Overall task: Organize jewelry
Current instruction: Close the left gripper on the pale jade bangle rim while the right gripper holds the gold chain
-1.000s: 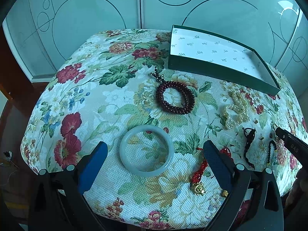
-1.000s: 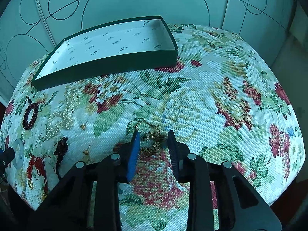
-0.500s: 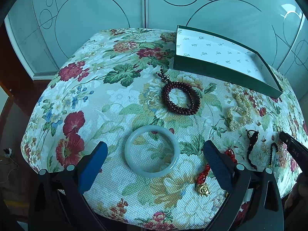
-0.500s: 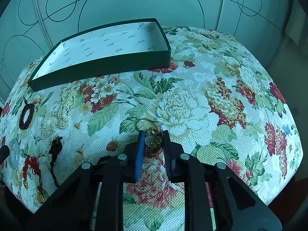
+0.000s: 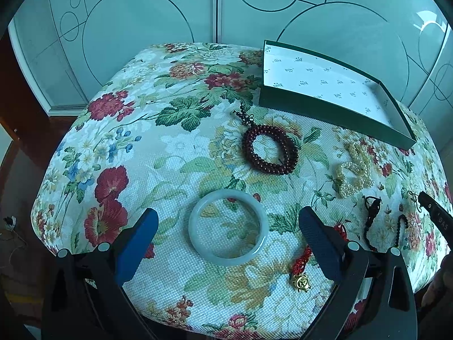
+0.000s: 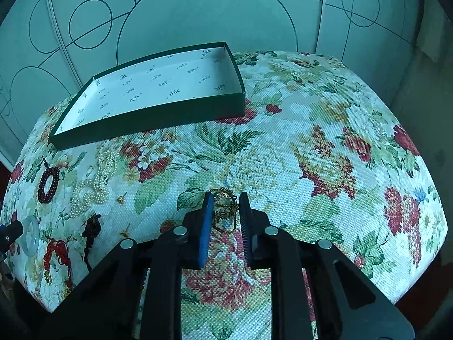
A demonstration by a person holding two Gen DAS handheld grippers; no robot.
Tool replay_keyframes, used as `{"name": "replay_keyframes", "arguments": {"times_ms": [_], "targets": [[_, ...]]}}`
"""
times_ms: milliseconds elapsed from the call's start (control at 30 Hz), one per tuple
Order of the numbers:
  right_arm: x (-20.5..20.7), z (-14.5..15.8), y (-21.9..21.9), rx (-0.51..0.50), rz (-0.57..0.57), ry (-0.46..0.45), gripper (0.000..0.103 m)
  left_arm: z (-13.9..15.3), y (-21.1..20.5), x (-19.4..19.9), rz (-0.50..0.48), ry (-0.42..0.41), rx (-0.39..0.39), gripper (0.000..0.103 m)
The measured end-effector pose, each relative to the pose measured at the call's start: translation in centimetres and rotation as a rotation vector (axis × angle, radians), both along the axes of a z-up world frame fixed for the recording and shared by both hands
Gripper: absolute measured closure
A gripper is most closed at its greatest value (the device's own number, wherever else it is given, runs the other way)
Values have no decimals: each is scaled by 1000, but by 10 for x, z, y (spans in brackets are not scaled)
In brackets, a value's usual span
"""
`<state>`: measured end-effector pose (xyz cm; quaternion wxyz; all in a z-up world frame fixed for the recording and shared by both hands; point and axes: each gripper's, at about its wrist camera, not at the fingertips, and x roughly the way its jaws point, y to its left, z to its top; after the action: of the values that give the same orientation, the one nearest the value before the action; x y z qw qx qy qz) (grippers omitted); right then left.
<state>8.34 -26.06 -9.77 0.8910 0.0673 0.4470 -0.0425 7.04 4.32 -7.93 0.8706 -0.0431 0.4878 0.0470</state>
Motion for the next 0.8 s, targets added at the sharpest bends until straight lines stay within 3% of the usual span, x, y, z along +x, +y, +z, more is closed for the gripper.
{"name": "replay_keyframes", "arguments": {"times_ms": [700, 733, 800], "targets": [[-4, 4, 1, 23, 25, -10, 85, -38, 1, 7, -2, 85, 32, 6], [-4, 4, 1, 23, 25, -9, 85, -38, 2, 7, 1, 82, 32, 7], [-4, 4, 1, 23, 25, -8, 85, -35, 3, 9, -7, 62, 37, 27]]}}
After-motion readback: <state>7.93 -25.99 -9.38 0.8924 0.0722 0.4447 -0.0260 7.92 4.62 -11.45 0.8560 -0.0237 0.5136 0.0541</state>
